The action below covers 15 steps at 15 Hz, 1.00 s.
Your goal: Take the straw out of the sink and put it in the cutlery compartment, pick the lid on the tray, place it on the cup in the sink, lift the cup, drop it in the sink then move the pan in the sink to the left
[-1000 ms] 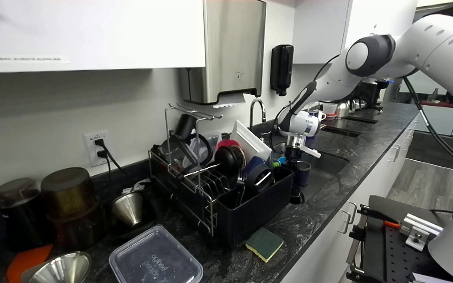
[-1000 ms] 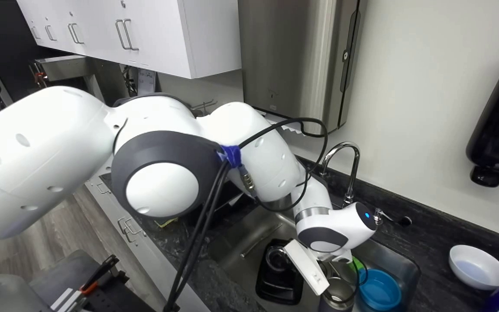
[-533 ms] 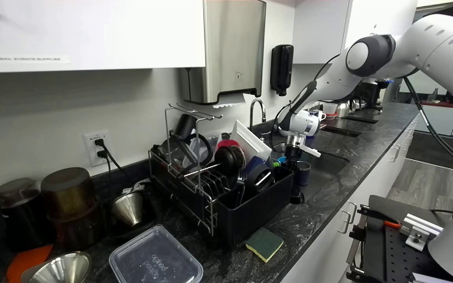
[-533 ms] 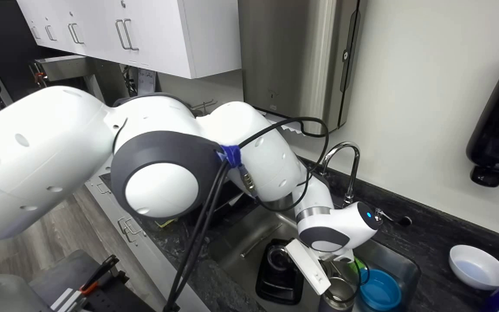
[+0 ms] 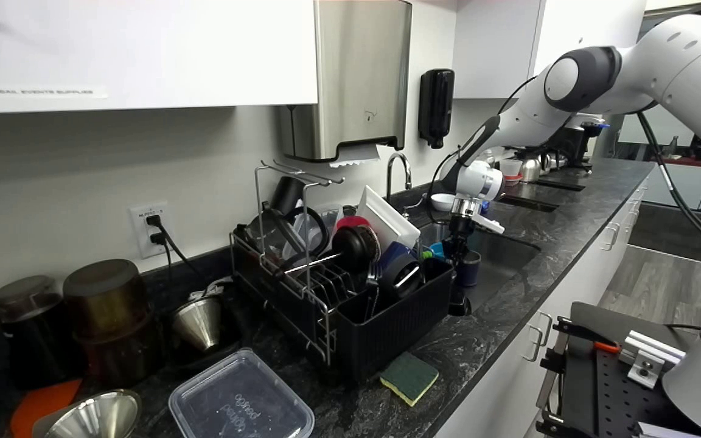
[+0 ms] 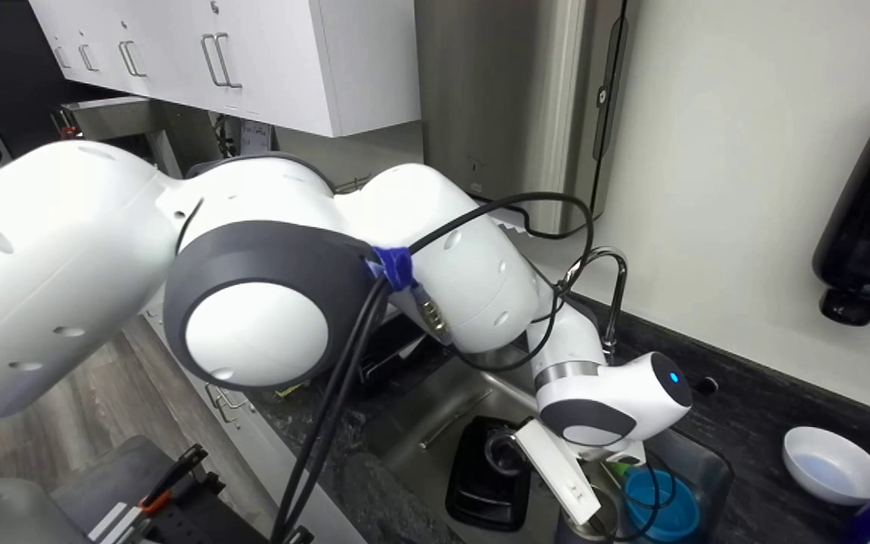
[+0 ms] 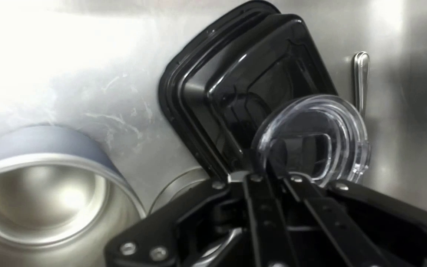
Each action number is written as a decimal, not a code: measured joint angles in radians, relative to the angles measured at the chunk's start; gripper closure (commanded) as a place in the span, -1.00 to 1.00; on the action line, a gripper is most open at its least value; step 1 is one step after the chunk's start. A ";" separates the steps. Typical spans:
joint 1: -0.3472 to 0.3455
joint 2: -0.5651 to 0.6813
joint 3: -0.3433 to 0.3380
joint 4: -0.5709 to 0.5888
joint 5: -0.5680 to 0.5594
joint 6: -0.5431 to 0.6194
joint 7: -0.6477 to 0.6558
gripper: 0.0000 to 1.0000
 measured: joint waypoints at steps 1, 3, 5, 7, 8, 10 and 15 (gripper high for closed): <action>-0.007 -0.003 0.000 0.000 0.000 0.000 0.000 0.96; -0.019 -0.010 -0.001 -0.001 0.000 -0.001 0.000 0.96; -0.032 -0.015 -0.002 -0.001 0.000 -0.002 0.000 0.96; -0.046 -0.019 -0.002 -0.001 0.000 -0.004 0.001 0.96; -0.054 -0.019 -0.002 -0.001 0.000 -0.005 0.001 0.96; -0.068 -0.020 -0.002 0.000 0.000 -0.006 0.001 0.96; -0.100 -0.020 -0.002 0.017 0.001 -0.037 0.005 0.96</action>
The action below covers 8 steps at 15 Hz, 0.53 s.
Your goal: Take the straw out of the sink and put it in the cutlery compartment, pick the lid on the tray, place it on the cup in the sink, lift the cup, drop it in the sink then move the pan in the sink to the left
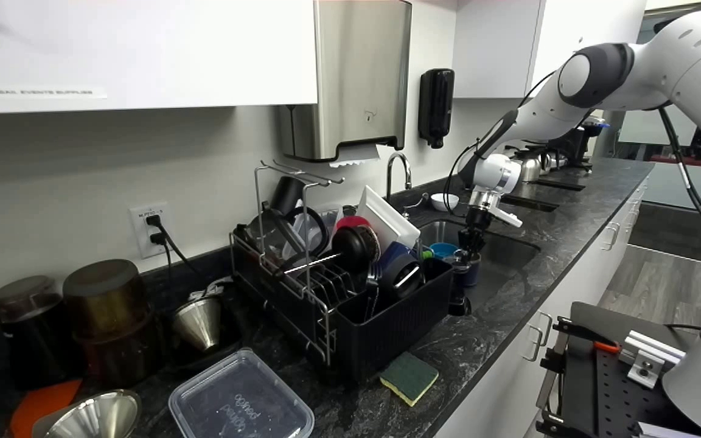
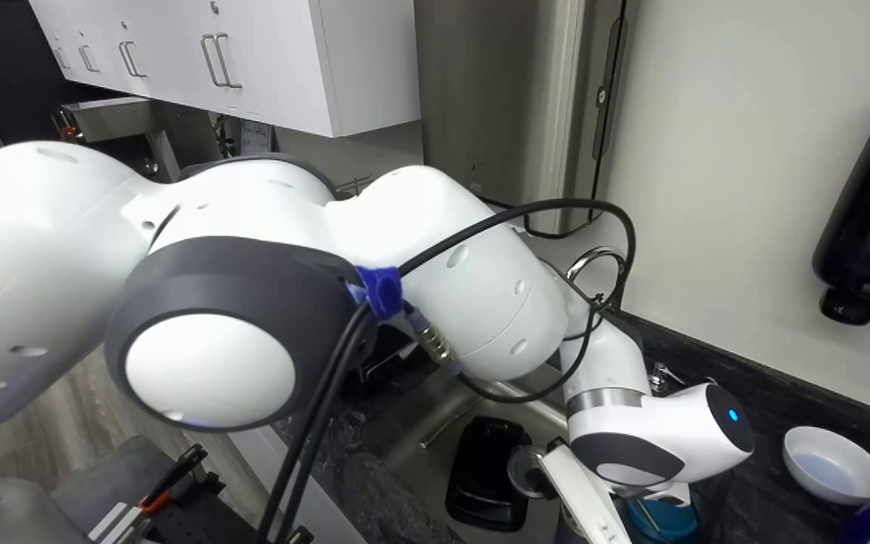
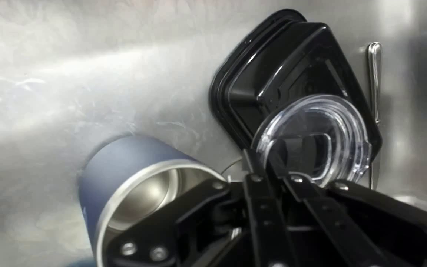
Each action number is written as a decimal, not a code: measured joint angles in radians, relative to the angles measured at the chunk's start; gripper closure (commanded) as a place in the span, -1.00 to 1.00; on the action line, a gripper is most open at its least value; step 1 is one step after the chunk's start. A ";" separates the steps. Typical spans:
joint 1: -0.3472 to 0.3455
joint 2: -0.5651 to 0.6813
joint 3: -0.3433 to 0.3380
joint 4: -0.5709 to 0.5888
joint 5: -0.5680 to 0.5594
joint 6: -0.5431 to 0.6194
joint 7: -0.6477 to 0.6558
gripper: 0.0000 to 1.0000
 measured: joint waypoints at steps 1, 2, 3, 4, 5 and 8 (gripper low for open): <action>-0.007 0.000 0.000 0.007 0.001 -0.010 0.002 0.96; -0.015 -0.001 0.000 0.016 0.002 -0.021 0.004 0.96; -0.021 -0.001 0.000 0.026 0.003 -0.036 0.007 0.96; -0.026 -0.001 0.000 0.036 0.004 -0.049 0.011 0.96; -0.031 -0.001 0.000 0.045 0.004 -0.061 0.015 0.96; -0.038 -0.001 0.000 0.071 0.004 -0.096 0.032 0.96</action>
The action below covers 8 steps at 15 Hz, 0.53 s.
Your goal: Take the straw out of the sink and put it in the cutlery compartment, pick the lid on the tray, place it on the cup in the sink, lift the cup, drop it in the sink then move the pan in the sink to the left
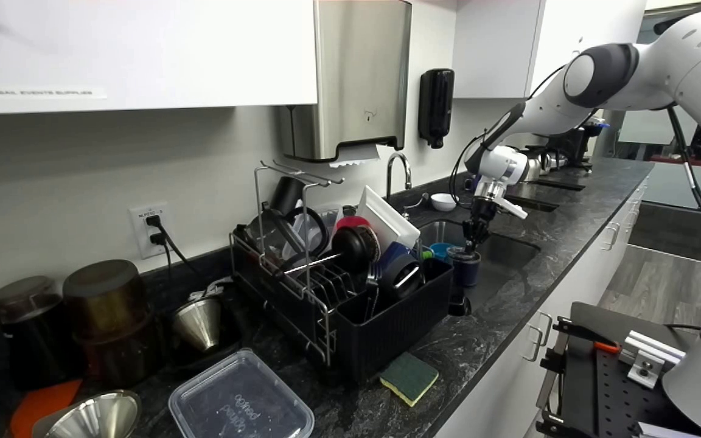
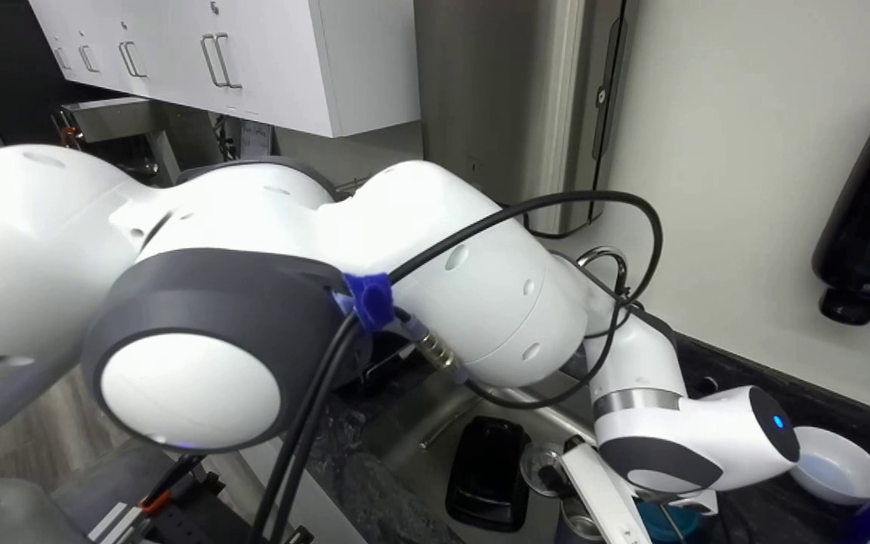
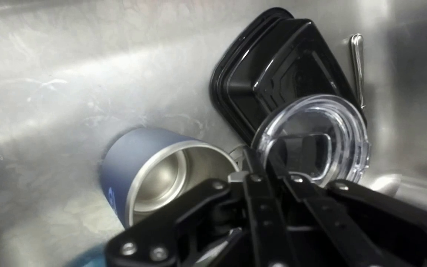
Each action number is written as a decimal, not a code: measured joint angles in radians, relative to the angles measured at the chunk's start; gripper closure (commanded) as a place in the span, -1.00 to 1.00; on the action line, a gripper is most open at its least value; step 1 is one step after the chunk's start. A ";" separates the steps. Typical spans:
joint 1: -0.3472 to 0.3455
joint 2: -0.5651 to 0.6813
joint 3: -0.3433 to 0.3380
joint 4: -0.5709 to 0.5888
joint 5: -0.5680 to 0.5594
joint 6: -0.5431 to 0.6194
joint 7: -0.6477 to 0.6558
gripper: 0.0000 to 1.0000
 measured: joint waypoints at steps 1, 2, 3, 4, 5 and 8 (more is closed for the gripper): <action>-0.002 0.000 0.000 0.008 0.000 -0.011 0.007 0.96; -0.004 0.001 0.000 0.017 0.000 -0.025 0.014 0.96; -0.007 0.003 0.000 0.028 0.000 -0.039 0.022 0.96; -0.010 0.006 0.000 0.040 0.000 -0.055 0.031 0.96; -0.014 0.009 0.000 0.052 0.000 -0.070 0.040 0.96; -0.022 0.018 -0.001 0.080 0.000 -0.104 0.054 0.86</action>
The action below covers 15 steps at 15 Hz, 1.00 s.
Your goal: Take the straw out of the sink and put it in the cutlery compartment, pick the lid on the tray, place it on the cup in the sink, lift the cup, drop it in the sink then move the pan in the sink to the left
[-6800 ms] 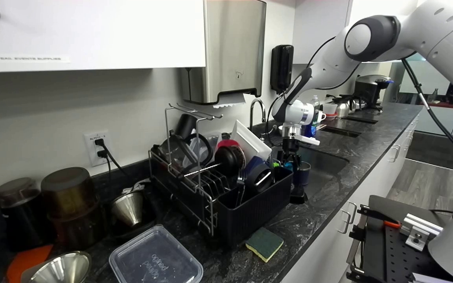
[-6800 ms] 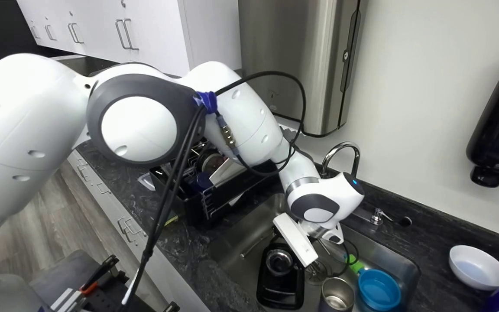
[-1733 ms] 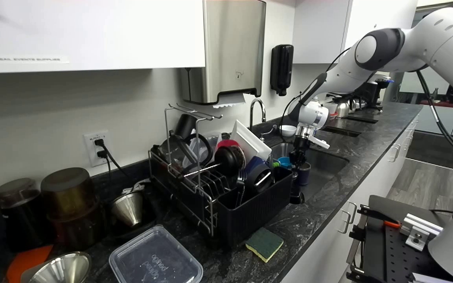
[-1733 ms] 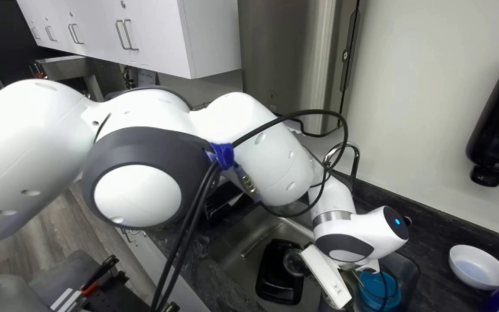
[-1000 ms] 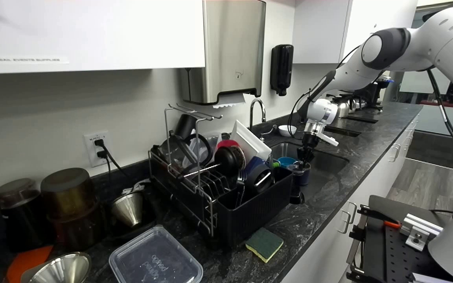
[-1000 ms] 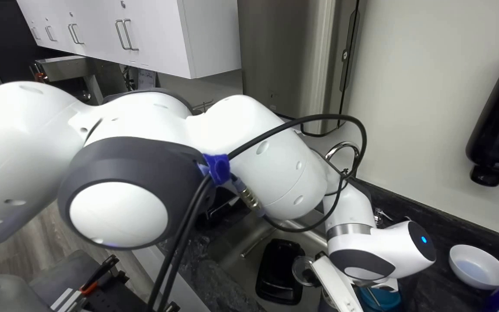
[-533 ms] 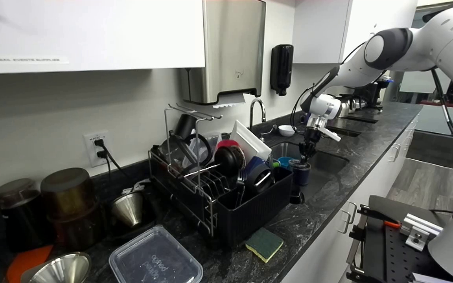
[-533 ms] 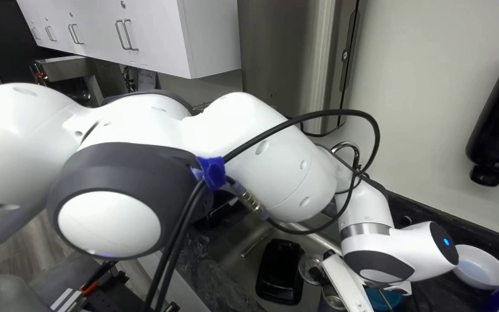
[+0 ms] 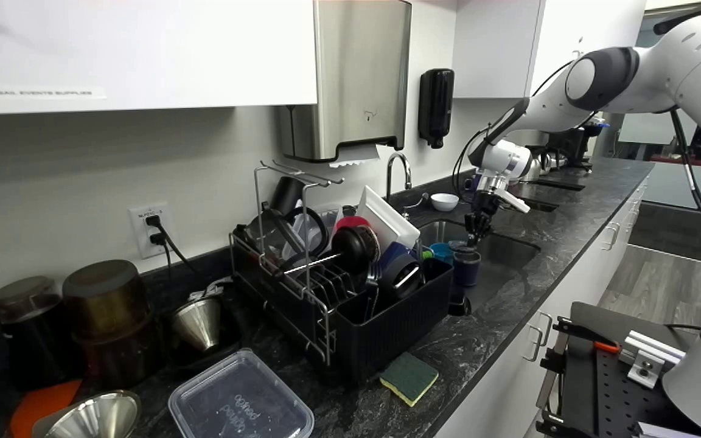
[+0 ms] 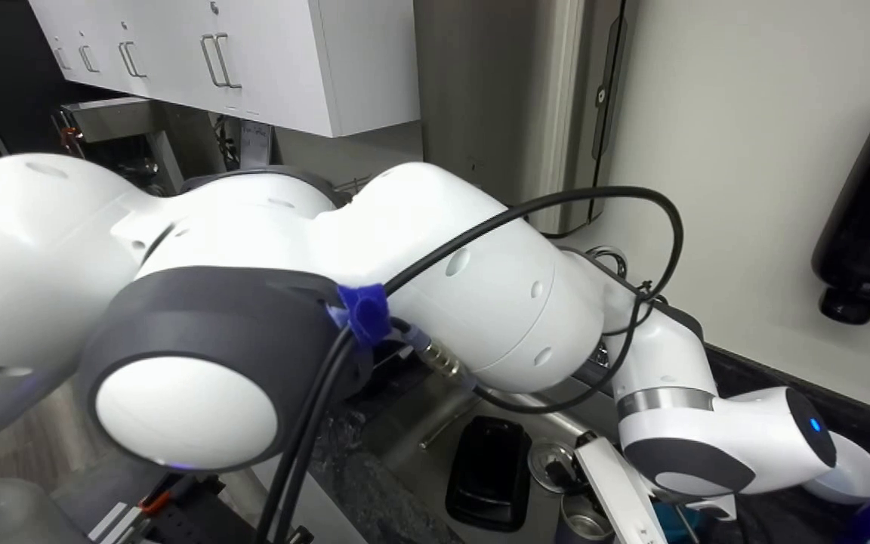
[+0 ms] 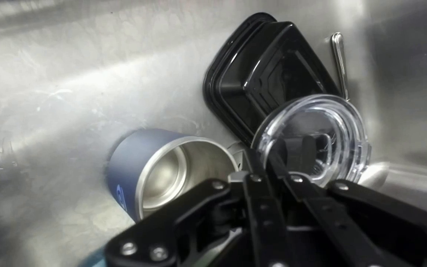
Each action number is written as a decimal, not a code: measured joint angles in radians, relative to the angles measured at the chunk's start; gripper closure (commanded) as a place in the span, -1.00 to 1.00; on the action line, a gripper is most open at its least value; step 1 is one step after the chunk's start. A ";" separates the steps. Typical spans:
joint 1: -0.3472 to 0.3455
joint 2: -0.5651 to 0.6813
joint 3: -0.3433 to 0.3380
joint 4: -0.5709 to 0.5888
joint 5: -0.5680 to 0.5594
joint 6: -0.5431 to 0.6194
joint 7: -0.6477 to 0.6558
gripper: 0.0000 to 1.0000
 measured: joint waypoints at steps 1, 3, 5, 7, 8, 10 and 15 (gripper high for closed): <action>0.000 0.001 0.000 0.000 0.000 0.000 0.000 0.86; 0.002 0.002 0.000 0.000 0.000 0.001 0.000 0.86; 0.002 0.003 0.000 0.000 0.000 0.001 0.000 0.86; 0.002 0.003 0.000 0.000 0.000 0.001 0.000 0.86; 0.002 0.003 0.000 0.000 0.000 0.001 0.000 0.86; 0.002 0.003 0.000 0.000 0.000 0.001 0.000 0.86; 0.001 0.004 -0.002 0.000 0.000 0.001 0.000 0.96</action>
